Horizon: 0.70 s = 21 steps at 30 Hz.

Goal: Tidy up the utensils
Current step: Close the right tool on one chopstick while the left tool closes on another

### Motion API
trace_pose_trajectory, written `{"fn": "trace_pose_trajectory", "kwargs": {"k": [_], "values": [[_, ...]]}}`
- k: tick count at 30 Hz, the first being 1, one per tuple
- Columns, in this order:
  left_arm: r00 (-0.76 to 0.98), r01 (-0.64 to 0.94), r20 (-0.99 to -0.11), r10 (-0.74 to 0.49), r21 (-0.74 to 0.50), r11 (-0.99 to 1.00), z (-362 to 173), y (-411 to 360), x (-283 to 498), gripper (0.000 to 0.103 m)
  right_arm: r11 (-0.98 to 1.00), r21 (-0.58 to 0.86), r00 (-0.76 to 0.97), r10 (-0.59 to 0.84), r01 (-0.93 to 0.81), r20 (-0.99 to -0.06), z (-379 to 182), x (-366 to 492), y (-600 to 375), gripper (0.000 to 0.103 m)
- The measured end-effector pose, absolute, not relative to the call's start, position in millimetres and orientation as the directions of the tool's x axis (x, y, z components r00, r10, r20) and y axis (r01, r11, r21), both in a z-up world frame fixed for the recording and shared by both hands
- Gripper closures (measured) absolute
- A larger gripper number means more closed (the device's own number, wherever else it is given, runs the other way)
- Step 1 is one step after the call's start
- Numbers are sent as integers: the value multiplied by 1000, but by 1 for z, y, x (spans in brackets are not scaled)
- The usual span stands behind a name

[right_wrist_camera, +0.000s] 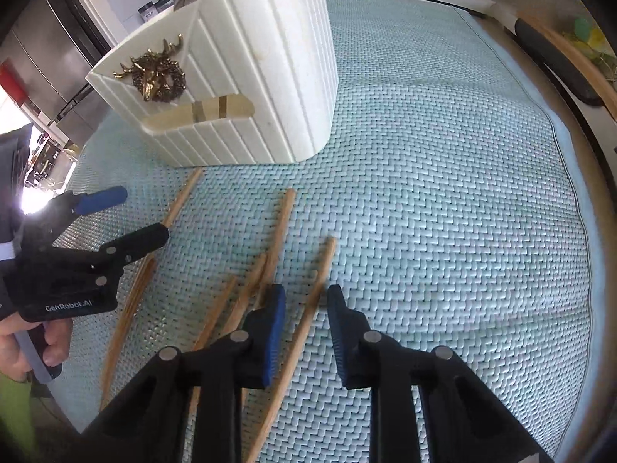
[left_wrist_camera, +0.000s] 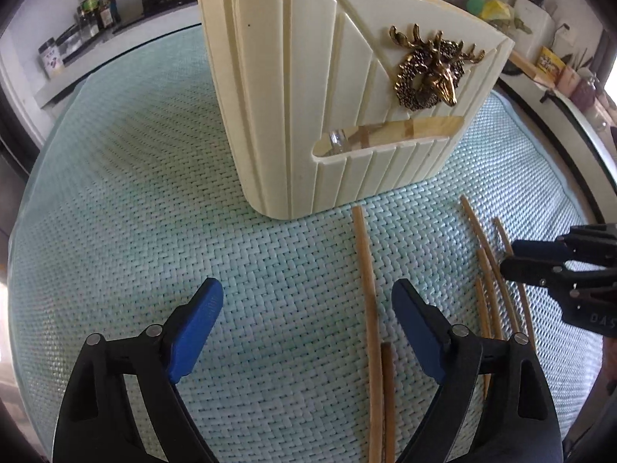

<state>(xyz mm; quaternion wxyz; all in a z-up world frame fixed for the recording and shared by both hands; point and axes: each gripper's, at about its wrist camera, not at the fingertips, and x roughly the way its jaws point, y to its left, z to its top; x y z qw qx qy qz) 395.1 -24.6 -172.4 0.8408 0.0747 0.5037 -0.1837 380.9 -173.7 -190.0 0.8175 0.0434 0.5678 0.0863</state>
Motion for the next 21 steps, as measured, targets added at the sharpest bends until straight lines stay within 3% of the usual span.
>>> {"fn": "trace_pose_trajectory", "kwargs": {"k": [4,6,9,21], "values": [[404,364,-881,-245,-91,927,-174,-30,405,31,984,126,347,162,-122,-924,-192,385,-161,81],[414,364,-879,-237,-78,928,-174,-33,408,40,986,109,352,148,-126,-924,-194,383,-158,90],[416,377,-877,-241,-75,923,-174,-37,409,50,983,145,347,175,-112,-921,-196,377,-160,94],[400,384,-890,-220,-56,922,-172,-52,427,51,961,272,346,271,-47,-898,-194,389,-193,97]]}}
